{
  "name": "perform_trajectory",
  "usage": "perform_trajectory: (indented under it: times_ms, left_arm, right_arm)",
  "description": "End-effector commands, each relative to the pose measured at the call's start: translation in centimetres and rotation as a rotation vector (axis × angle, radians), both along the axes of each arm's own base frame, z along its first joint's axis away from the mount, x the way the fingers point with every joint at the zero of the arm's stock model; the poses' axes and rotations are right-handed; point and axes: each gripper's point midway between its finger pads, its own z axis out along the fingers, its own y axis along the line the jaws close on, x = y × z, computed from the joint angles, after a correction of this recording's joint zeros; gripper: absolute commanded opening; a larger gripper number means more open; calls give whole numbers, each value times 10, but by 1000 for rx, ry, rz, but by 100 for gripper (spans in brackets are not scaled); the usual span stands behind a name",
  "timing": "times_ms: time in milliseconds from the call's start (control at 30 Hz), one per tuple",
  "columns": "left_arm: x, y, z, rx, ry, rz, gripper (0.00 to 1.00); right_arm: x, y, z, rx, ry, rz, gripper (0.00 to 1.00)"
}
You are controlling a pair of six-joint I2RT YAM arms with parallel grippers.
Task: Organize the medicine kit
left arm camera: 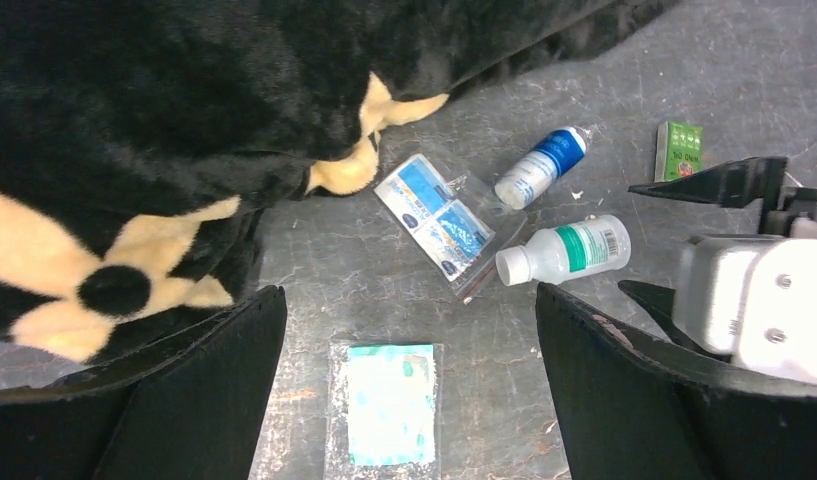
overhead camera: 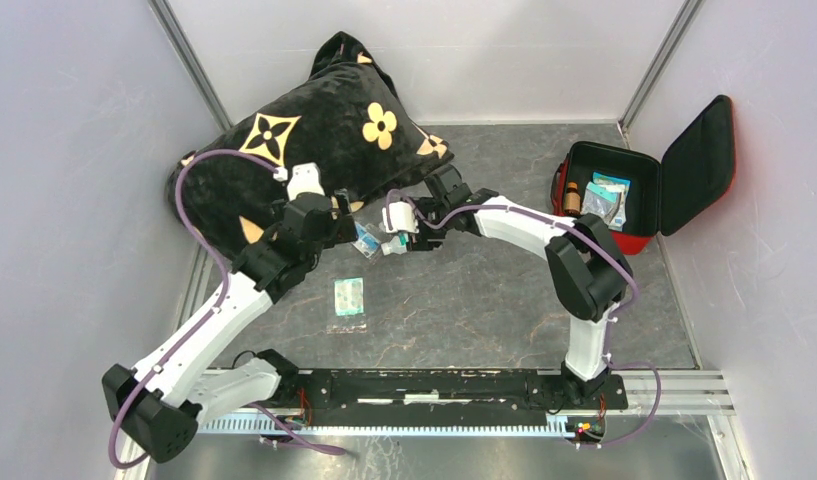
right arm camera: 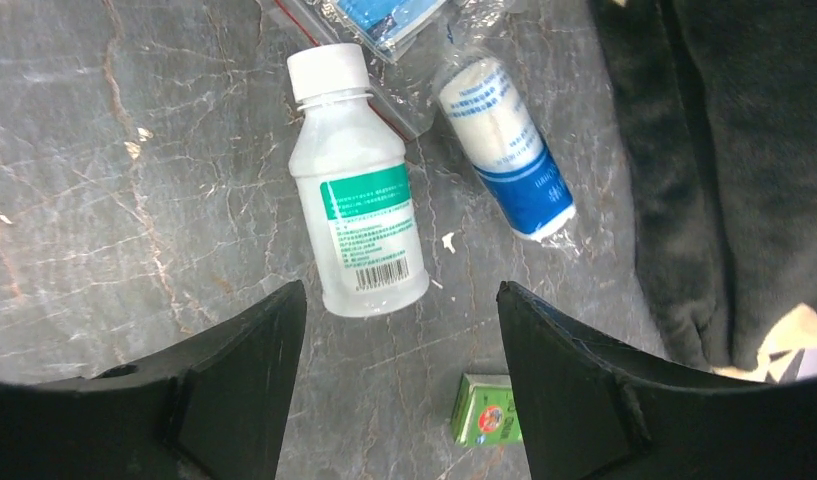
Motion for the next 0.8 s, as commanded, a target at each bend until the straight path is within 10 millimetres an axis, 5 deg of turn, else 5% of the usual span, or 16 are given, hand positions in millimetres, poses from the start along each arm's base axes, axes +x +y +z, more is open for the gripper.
perform_trajectory:
  times_ms: [0,333,767]
  left_arm:
    - [-3,19,10,36,-52,52,100]
    - [-5,21,12,35,-61,50,100]
    - [-5,22,11,37,-56,49,100]
  right_arm:
    - [3,21,-3,-28,-55,165,76]
    - [1,40,-24,-78,-1,239,73]
    - [-4,37,-57,-160,136,196,58]
